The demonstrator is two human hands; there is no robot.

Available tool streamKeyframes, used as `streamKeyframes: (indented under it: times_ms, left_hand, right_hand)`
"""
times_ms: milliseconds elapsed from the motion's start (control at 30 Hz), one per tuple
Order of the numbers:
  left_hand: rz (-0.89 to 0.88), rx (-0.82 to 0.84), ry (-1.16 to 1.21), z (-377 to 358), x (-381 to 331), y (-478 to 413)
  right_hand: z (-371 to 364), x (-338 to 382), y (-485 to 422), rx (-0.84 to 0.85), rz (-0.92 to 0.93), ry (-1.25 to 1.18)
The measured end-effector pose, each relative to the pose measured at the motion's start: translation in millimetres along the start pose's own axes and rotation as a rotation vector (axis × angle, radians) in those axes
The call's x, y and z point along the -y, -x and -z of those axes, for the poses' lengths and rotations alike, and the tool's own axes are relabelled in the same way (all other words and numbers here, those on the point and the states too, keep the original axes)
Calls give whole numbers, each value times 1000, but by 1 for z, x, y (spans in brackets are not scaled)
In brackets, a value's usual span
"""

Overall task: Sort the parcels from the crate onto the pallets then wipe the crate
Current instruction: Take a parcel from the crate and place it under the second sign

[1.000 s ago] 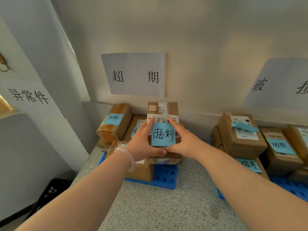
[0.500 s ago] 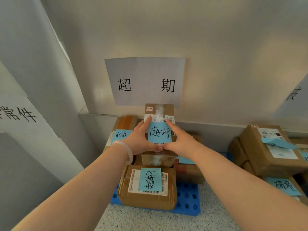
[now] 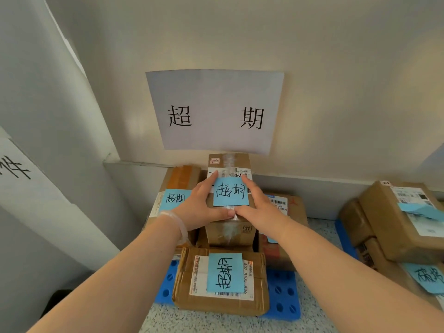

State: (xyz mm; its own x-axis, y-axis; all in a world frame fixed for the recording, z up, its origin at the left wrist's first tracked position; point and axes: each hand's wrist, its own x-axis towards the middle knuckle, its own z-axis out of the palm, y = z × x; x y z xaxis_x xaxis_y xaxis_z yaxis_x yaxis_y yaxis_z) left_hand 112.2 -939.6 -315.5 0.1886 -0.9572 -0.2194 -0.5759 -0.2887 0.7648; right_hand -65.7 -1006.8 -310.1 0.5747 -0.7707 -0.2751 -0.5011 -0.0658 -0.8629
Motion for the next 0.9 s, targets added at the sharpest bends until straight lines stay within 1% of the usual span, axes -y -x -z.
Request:
streamKeyframes:
  times_ms: [167,300,400,533,600,767,900]
  left_hand:
    - [-20,0,-34,0,0,-3]
    - [31,-18,-88,2,-4,5]
    - [46,-40,-115,-1,-10,19]
    - [6,-142,-211,-4,-17,45]
    - [-32,-163,-257,-10,-23,58]
    - [-171,-174,-536,-40,-44,77]
    - [-236,-152,-645,-75,-52,104]
  right_hand:
    - [5,-3,-2,31,-14,63]
    - [9,-3,9,-23,15,171]
    - [16,-4,31,-74,25,205]
    - [20,-13,70,-126,42,325]
    - [19,-22,92,-136,37,374]
    - [13,-43,143,-187,3,490]
    - [10,-59,188,-206,-14,581]
